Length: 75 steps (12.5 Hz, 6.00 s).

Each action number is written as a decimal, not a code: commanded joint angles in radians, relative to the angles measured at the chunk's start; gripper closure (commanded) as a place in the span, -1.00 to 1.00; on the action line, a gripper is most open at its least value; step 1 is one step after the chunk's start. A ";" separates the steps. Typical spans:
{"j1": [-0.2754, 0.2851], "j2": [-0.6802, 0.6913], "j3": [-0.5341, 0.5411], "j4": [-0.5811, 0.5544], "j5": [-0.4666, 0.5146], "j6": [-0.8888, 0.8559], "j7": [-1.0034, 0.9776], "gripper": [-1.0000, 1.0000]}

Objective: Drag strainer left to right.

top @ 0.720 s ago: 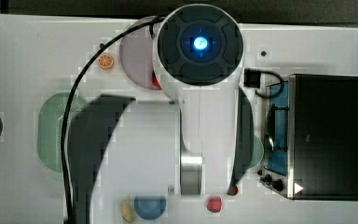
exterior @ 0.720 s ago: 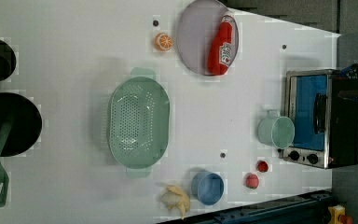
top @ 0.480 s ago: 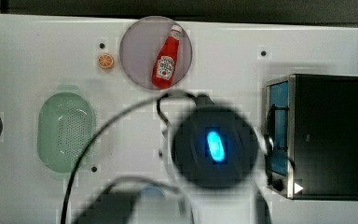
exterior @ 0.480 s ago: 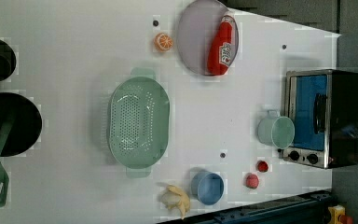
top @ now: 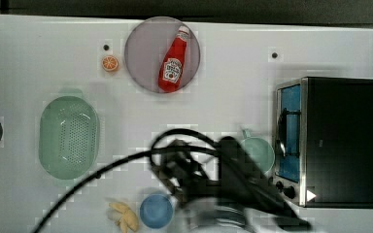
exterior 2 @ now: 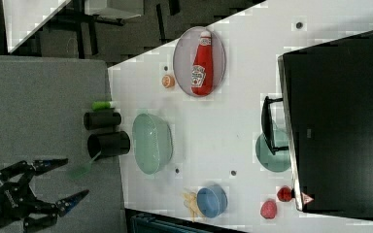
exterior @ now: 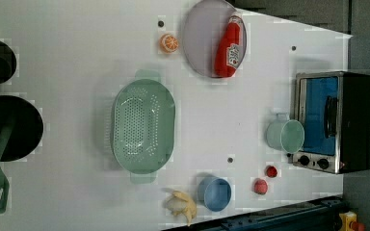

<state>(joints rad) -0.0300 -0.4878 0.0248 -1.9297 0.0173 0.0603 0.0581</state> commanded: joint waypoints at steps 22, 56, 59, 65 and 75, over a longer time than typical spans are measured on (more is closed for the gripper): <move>0.113 0.995 0.454 -0.300 0.012 1.132 1.126 -1.00; 0.145 0.901 -0.127 -0.482 0.005 1.160 0.754 -1.00; 0.144 0.901 -0.200 -0.486 0.005 1.160 0.660 -1.00; 0.142 0.900 -0.293 -0.479 0.001 1.164 0.569 -1.00; 0.143 0.461 -0.201 -0.373 -0.003 0.599 0.113 -1.00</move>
<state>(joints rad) 0.1226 0.0074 -0.1627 -2.3457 0.0153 0.7021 0.3167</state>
